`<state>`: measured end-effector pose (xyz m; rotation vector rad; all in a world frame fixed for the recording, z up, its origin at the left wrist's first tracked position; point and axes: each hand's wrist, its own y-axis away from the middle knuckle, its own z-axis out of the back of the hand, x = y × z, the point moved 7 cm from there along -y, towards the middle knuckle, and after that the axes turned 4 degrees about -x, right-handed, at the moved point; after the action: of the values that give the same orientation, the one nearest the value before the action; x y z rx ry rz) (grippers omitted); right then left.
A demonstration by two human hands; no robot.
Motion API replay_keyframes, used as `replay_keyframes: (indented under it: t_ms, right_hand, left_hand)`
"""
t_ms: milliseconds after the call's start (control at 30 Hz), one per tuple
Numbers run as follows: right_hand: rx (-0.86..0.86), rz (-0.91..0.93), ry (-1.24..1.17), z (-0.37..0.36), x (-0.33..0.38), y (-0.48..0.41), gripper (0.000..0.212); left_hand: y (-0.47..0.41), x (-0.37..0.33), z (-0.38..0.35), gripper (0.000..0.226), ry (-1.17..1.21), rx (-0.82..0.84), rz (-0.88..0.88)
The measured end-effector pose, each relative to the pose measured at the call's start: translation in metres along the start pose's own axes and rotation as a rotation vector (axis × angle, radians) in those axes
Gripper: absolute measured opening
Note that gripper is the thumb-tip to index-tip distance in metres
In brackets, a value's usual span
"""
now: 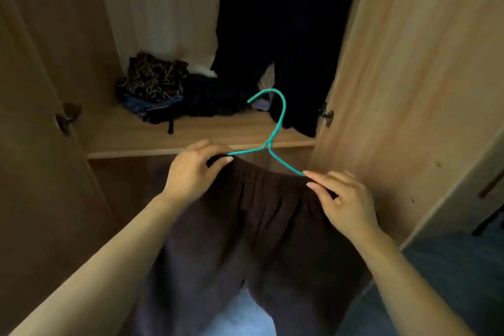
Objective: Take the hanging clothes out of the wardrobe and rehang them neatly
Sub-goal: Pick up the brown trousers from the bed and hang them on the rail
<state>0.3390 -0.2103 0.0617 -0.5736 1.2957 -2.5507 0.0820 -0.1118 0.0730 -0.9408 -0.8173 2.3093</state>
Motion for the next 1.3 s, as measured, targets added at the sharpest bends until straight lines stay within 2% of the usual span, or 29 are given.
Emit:
replay_keyframes:
  t_ms: [133, 233, 367, 467, 600, 733, 900, 1200, 1300]
  right_hand:
    - [-0.085, 0.052, 0.014, -0.020, -0.035, -0.100, 0.024]
    - [-0.185, 0.037, 0.003, -0.022, -0.060, -0.189, 0.020]
    - [-0.323, 0.017, 0.047, -0.013, -0.084, -0.298, 0.032]
    - [-0.349, 0.016, 0.079, -0.007, -0.101, -0.365, 0.039]
    - [-0.304, 0.036, 0.159, -0.006, -0.123, -0.435, 0.048]
    - [-0.345, 0.141, 0.243, 0.001, -0.119, -0.502, 0.053]
    - [-0.397, 0.235, 0.339, -0.001, -0.104, -0.573, 0.045]
    - [-0.584, 0.250, 0.505, 0.016, -0.067, -0.685, 0.039]
    - [-0.680, 0.223, 0.511, 0.025, -0.066, -0.706, 0.031]
  left_hand:
    - [-0.104, 0.011, -0.009, 0.018, -0.050, -0.092, -0.082]
    - [-0.190, 0.012, 0.000, 0.023, -0.080, -0.222, -0.143]
    - [-0.296, 0.008, 0.020, 0.016, -0.078, -0.372, -0.183]
    - [-0.366, 0.008, 0.036, 0.018, -0.021, -0.437, -0.200]
    - [-0.449, 0.009, 0.055, 0.017, 0.045, -0.523, -0.215]
    - [-0.521, 0.023, 0.063, 0.017, 0.094, -0.558, -0.189]
    - [-0.603, 0.051, 0.065, 0.015, 0.128, -0.573, -0.227]
    - [-0.748, 0.038, 0.100, 0.016, 0.242, -0.643, -0.331]
    - [-0.780, 0.031, 0.102, 0.014, 0.269, -0.656, -0.349]
